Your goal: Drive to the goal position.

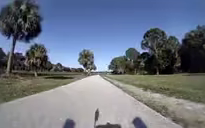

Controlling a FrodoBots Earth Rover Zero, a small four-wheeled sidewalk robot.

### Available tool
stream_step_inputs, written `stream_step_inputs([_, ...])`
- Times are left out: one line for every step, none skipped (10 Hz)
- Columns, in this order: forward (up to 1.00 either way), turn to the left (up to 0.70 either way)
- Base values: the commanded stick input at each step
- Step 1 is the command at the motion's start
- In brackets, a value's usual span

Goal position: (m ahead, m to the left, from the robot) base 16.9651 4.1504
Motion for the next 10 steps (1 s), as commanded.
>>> stream_step_inputs([0.7,0.0])
stream_step_inputs([0.7,0.0])
stream_step_inputs([0.7,0.0])
stream_step_inputs([0.7,0.02])
stream_step_inputs([0.7,0.26])
stream_step_inputs([0.7,0.35])
stream_step_inputs([0.7,0.35])
stream_step_inputs([0.7,0.35])
stream_step_inputs([0.7,0.35])
stream_step_inputs([0.7,0.35])
